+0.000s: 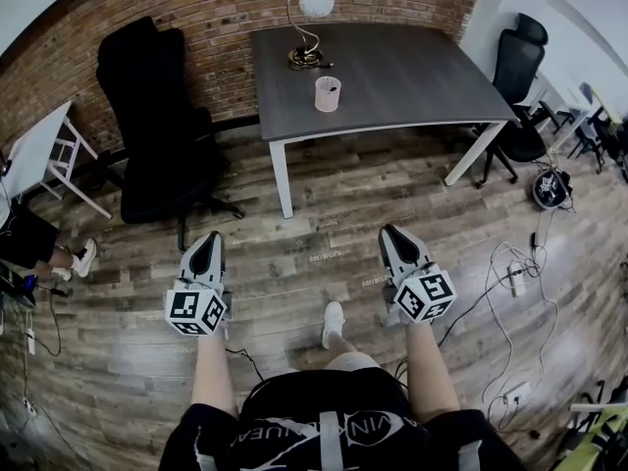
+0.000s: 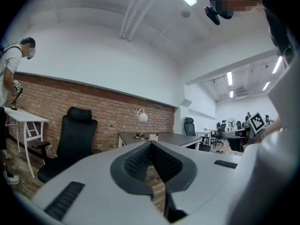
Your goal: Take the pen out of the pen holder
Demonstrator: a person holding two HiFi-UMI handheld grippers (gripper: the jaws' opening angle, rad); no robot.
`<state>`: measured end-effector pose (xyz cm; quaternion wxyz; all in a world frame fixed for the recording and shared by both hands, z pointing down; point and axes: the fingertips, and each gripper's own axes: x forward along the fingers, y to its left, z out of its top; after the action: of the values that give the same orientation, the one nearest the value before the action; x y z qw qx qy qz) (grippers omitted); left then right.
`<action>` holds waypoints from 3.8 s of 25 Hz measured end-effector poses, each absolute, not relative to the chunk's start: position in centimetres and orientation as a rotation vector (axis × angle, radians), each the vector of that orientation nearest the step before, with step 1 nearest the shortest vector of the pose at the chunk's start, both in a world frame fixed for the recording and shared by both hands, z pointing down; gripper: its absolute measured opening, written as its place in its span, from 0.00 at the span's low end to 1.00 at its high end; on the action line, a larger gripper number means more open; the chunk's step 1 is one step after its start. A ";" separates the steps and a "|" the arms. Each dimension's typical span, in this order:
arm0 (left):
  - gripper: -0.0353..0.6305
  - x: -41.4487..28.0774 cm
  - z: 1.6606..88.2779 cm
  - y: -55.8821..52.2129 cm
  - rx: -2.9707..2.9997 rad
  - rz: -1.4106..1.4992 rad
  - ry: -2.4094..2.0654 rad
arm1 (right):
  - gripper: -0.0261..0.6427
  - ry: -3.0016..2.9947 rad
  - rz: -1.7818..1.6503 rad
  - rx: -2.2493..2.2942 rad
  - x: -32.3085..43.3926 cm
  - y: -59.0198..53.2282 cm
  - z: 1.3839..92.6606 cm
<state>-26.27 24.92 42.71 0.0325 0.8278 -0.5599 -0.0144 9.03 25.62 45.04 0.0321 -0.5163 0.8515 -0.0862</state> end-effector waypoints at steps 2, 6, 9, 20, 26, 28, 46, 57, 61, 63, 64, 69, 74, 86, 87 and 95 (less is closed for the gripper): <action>0.07 -26.2 42.9 23.4 2.532 -0.044 -1.734 | 0.10 2.623 -0.277 -1.589 9.4 23.9 45.3; 0.07 -26.0 42.8 20.5 2.511 -0.039 -1.760 | 0.10 2.646 -0.294 -1.580 9.7 20.6 45.7; 0.07 -25.3 42.8 18.3 2.502 -0.040 -1.759 | 0.10 2.666 -0.314 -1.555 10.0 18.3 45.9; 0.07 -22.3 43.3 12.0 2.488 0.001 -1.762 | 0.21 2.687 -0.381 -1.516 12.8 11.6 46.8; 0.07 -21.1 43.7 9.4 2.462 0.002 -1.788 | 0.24 2.694 -0.409 -1.497 14.1 8.3 47.4; 0.07 -20.9 43.8 8.6 2.448 -0.006 -1.801 | 0.25 2.702 -0.411 -1.485 14.3 7.4 47.5; 0.07 -19.7 45.5 5.2 2.405 0.024 -1.804 | 0.29 2.738 -0.445 -1.440 15.0 2.9 48.5; 0.07 -18.6 46.1 -1.0 2.430 -0.009 -1.766 | 0.30 2.746 -0.430 -1.441 14.8 -2.8 48.4; 0.07 -18.1 46.1 -3.5 2.443 0.000 -1.752 | 0.31 2.753 -0.428 -1.432 14.6 -5.3 48.2; 0.07 -18.0 46.1 -4.6 2.446 0.011 -1.748 | 0.31 2.759 -0.430 -1.425 14.4 -6.6 48.3; 0.07 -18.0 46.1 -5.2 2.446 0.015 -1.746 | 0.31 2.762 -0.434 -1.422 14.3 -7.2 48.4; 0.07 -18.1 46.5 -7.9 2.443 0.040 -1.730 | 0.31 2.774 -0.458 -1.410 13.5 -10.2 48.9; 0.07 -18.2 47.1 -10.6 2.444 0.056 -1.713 | 0.31 2.780 -0.464 -1.406 12.7 -13.1 49.0; 0.07 -18.1 48.2 -17.2 2.474 0.066 -1.628 | 0.31 2.788 -0.451 -1.410 9.8 -18.8 49.1; 0.07 -18.1 48.3 -17.8 2.477 0.066 -1.620 | 0.31 2.785 -0.448 -1.415 9.5 -19.3 49.1; 0.07 -17.6 49.5 -20.9 2.521 0.088 -1.541 | 0.31 2.791 -0.418 -1.428 6.7 -22.1 49.2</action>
<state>-17.58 -20.93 49.49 0.0928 0.8491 -0.5192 0.0298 6.70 -22.13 49.15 -0.0105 -0.4514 0.8824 -0.1323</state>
